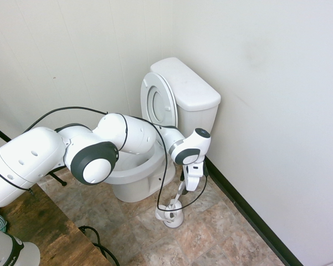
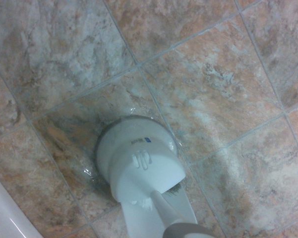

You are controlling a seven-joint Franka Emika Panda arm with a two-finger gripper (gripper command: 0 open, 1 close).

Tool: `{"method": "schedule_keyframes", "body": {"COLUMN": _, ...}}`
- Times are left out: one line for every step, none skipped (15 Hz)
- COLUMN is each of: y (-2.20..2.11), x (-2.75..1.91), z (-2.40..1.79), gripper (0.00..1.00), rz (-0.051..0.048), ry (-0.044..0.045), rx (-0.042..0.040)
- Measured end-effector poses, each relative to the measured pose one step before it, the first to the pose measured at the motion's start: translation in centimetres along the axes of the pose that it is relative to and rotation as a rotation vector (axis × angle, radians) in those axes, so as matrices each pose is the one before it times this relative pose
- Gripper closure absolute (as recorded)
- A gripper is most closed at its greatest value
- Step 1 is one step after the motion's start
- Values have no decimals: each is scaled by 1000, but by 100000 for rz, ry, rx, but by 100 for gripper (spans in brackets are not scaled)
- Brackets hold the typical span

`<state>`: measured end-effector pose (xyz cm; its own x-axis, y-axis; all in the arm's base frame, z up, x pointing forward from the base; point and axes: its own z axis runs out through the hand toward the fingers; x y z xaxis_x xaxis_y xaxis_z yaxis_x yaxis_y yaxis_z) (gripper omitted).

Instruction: Clean the toilet

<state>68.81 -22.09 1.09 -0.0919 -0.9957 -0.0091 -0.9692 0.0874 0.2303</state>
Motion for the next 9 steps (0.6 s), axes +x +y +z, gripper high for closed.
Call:
{"method": "schedule_keyframes", "body": {"y": -42, "x": 46, "z": 191, "gripper": 100, "rz": -2, "ry": -205, "rx": -296}}
{"method": "schedule_keyframes", "body": {"y": -15, "x": 17, "z": 221, "gripper": 100, "rz": -9, "ry": -335, "rx": -250}}
{"method": "schedule_keyframes", "body": {"y": -11, "x": -23, "z": 264, "gripper": 100, "rz": -71, "ry": -425, "rx": -313}}
{"method": "schedule_keyframes", "body": {"y": -40, "x": 4, "z": 236, "gripper": 100, "rz": -44, "ry": -324, "rx": -156}}
{"method": "schedule_keyframes", "body": {"y": -20, "x": 25, "z": 184, "gripper": 100, "rz": -47, "ry": -204, "rx": -132}}
{"method": "schedule_keyframes", "body": {"y": 5, "x": 45, "z": 40, "gripper": 100, "rz": -36, "ry": -3, "rx": -216}}
{"method": "schedule_keyframes", "body": {"y": 5, "x": 59, "z": -55, "gripper": 100, "rz": -71, "ry": -152, "rx": -437}}
{"method": "schedule_keyframes", "body": {"y": -26, "x": 54, "z": -68, "gripper": 100, "rz": -27, "ry": -196, "rx": -341}}
{"method": "schedule_keyframes", "body": {"y": -28, "x": 46, "z": 14, "gripper": 100, "rz": -41, "ry": -218, "rx": -148}}
